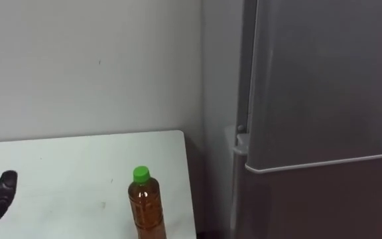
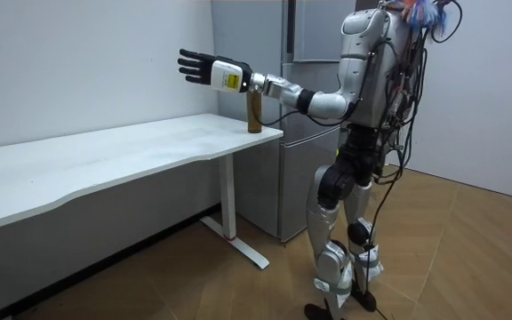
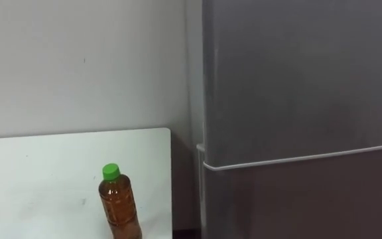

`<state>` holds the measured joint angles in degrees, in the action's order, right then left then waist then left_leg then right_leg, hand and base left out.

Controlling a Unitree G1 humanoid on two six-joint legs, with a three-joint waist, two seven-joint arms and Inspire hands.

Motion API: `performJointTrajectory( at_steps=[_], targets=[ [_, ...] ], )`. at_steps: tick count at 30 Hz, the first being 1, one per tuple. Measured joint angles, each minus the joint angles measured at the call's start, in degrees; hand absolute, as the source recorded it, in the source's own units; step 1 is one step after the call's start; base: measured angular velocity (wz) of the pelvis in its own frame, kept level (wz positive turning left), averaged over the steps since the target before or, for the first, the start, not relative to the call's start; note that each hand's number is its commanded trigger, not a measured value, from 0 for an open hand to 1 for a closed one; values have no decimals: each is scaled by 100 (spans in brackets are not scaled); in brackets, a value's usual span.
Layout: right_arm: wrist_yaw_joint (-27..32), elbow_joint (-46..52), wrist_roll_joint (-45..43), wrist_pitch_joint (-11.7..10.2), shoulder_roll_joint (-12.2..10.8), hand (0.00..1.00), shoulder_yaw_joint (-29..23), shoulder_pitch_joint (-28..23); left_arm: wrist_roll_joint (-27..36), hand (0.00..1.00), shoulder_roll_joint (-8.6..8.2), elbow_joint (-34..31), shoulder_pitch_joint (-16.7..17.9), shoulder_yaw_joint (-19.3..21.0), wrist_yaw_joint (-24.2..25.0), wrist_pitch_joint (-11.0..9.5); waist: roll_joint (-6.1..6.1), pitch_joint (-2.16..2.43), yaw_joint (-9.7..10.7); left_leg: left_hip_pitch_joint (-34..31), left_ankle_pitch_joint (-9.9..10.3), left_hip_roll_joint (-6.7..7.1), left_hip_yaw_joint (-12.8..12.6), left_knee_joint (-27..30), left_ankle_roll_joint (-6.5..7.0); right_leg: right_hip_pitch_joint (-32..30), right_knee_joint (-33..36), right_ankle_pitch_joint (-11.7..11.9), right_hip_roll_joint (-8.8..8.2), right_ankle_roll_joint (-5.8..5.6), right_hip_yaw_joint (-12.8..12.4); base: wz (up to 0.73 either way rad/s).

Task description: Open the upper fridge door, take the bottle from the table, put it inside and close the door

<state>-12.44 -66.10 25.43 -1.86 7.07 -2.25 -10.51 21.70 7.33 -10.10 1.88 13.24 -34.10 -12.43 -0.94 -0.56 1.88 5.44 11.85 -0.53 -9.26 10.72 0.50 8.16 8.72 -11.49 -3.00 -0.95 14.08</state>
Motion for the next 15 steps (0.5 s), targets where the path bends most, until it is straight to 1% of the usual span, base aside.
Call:
performJointTrajectory(
  at_steps=[3, 5, 6, 8, 9, 11, 15],
  targets=[
    [-21, -72, 16, 0, 2, 0, 100, 73, -3, 0, -3, 0, -164, -212, 169, 7, 8, 11, 44, 0, 0, 0, -6, 0, 0, 1, 1, 0, -3, 0, 1, 0],
    [-21, -61, -24, 5, -9, 0, 117, 114, -4, 0, -6, -6, -246, -394, 335, 158, -6, 13, 99, 0, 0, 0, -6, 0, 0, 4, 0, 0, -1, 0, 0, 0],
    [-21, -62, -23, 7, -11, 0, 130, 122, -4, 0, -6, -6, -268, -446, 377, 192, -9, 15, 111, 2, 0, -1, -6, 0, 0, 4, 3, 0, -1, 0, 1, 0],
    [-22, -62, -37, 7, -11, 0, 186, 147, -4, 0, -7, -33, -365, -666, 615, 356, -10, 15, 142, 6, -1, -3, 1, 0, -1, 2, 8, 0, 1, 0, -2, 0],
    [-23, -63, -38, 8, -9, 0, 213, 159, 8, 0, -9, -68, -385, -723, 678, 390, -9, 15, 155, 4, -1, -4, -1, 0, -1, -3, 7, 0, 1, 0, -3, 0],
    [-26, -73, -75, 54, -11, 0, 231, 222, 10, 0, -14, -186, -492, -919, 969, 485, -3, 15, 237, -25, -1, -2, -1, 2, 0, -26, 4, 0, 0, 0, -9, 0],
    [-28, -74, -103, 76, -16, 0, 269, 267, 10, 0, -37, -225, -650, -1024, 1451, 587, -6, 19, 322, -26, -1, -4, -30, 5, 0, -39, 5, 0, 0, 0, -37, -3]
  ],
)
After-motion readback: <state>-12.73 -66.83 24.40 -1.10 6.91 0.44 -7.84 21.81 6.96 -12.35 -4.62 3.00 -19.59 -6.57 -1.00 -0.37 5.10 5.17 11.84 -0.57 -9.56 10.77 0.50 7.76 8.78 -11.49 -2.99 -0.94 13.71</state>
